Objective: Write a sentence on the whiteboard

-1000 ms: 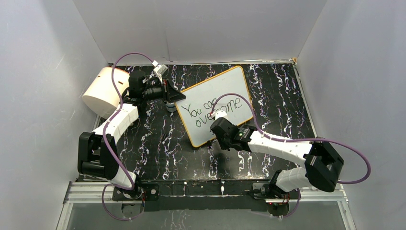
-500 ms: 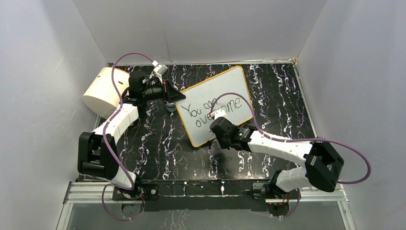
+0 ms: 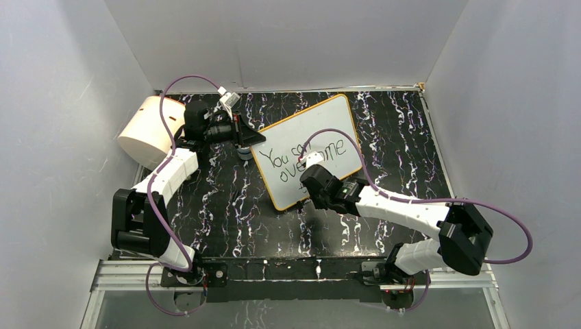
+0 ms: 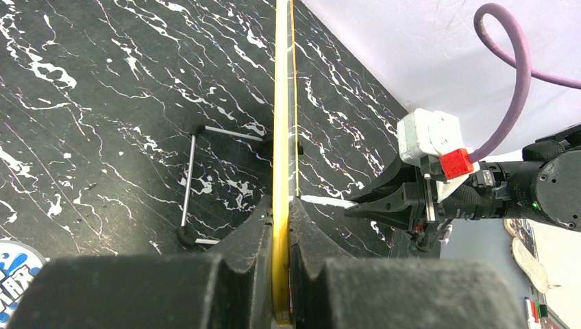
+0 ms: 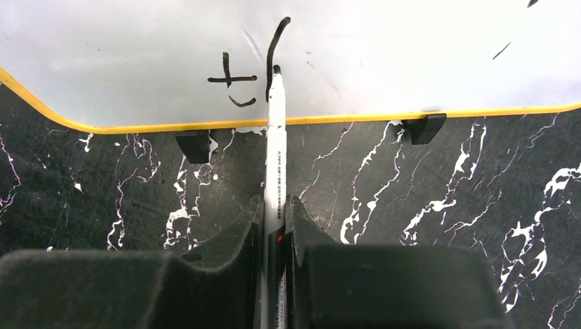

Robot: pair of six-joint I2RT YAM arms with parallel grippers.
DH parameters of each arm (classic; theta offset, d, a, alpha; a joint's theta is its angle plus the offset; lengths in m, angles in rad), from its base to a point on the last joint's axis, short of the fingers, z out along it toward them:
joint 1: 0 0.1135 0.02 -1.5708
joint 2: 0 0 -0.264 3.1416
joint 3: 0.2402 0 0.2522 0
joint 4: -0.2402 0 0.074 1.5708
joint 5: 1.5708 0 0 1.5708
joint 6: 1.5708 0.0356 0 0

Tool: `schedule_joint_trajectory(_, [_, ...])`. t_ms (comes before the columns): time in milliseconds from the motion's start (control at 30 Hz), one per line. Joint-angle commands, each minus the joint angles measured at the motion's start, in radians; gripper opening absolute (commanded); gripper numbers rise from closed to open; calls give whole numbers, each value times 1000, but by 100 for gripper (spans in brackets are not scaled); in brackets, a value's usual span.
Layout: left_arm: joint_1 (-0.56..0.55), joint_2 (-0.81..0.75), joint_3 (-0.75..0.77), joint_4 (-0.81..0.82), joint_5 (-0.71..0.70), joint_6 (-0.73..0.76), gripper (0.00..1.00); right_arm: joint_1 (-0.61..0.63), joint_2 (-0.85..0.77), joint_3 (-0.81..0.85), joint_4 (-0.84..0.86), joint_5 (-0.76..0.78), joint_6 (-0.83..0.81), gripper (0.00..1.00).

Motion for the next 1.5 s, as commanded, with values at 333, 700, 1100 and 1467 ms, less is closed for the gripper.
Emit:
schedule_joint_trajectory(333, [-44,34,-30,-131,-9,67,0,-42,-18,34,58,48,0,0])
schedule_joint_trajectory(700, [-43,33,-31,-131,-9,67,0,-44,-28,-35,15,-15,41,0])
schedule_joint_trajectory(1100, [-44,31,-33,-132,-11,67,0,-44,-35,-44,-4,-19,43,0])
schedule_joint_trajectory(1467, [-44,31,-32,-132,-13,69,0,-57,-110,-1,24,48,-8,0])
